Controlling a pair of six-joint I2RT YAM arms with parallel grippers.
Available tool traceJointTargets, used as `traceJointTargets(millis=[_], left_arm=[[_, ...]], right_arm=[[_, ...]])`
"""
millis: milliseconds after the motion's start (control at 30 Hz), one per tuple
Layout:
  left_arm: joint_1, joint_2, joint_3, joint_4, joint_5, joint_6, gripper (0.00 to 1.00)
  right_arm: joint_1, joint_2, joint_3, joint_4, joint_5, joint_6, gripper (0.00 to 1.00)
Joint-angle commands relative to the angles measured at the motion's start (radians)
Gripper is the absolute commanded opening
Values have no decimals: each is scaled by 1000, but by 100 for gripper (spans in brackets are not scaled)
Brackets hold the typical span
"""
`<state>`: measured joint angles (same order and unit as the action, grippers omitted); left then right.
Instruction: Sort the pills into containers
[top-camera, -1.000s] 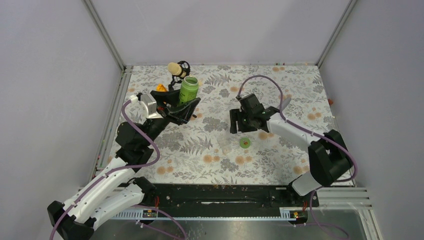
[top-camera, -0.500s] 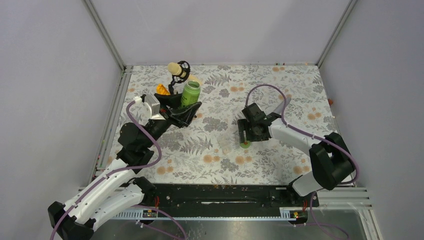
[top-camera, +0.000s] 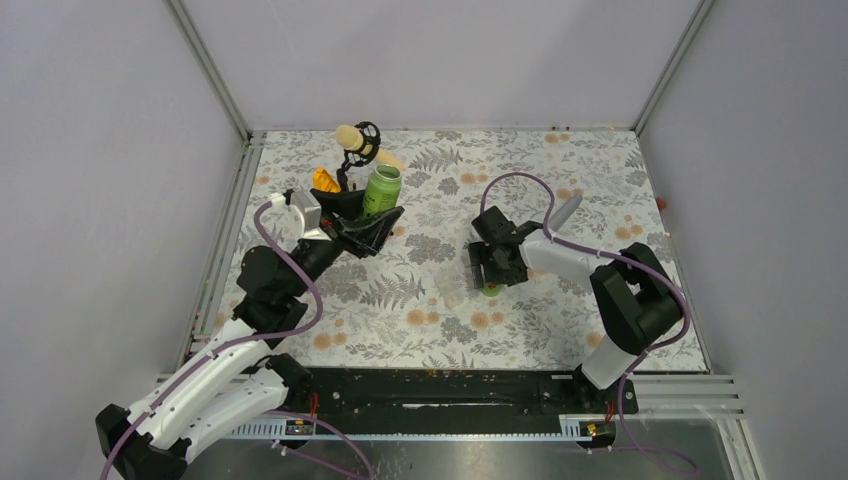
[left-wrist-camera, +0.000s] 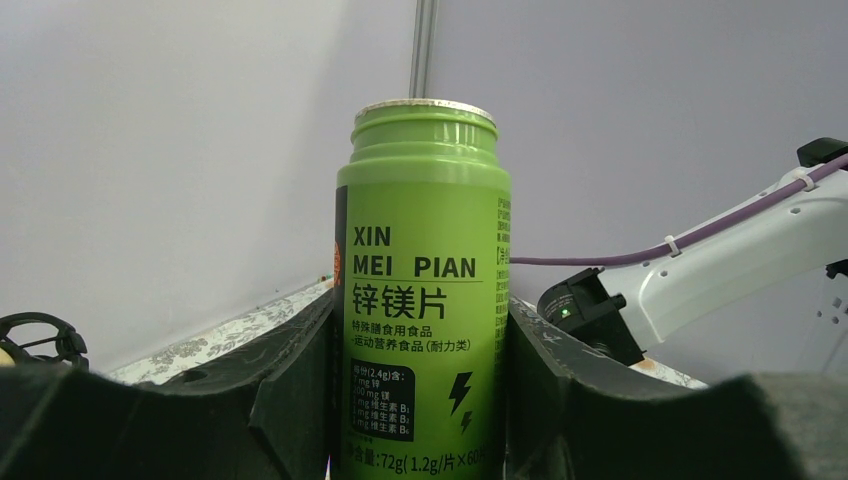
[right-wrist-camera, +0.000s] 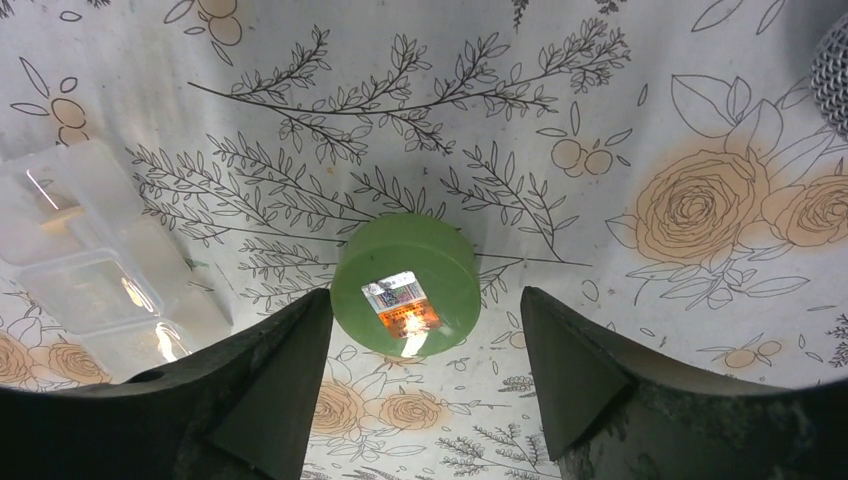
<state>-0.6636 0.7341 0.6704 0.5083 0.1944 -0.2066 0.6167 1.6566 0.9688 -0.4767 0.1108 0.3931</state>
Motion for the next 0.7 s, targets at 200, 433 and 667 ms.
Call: traceJointTargets(millis=[200, 433, 667], left_arm=[[3, -8, 3, 42, 5, -8, 0], [2, 9, 12, 24, 21, -6, 0], [2, 38, 24, -21, 51, 40, 0]], right_arm=[[14, 25, 39, 3, -3, -14, 61], [12, -24, 48, -28, -3, 0, 47], [-67, -247, 90, -120, -161, -19, 47]])
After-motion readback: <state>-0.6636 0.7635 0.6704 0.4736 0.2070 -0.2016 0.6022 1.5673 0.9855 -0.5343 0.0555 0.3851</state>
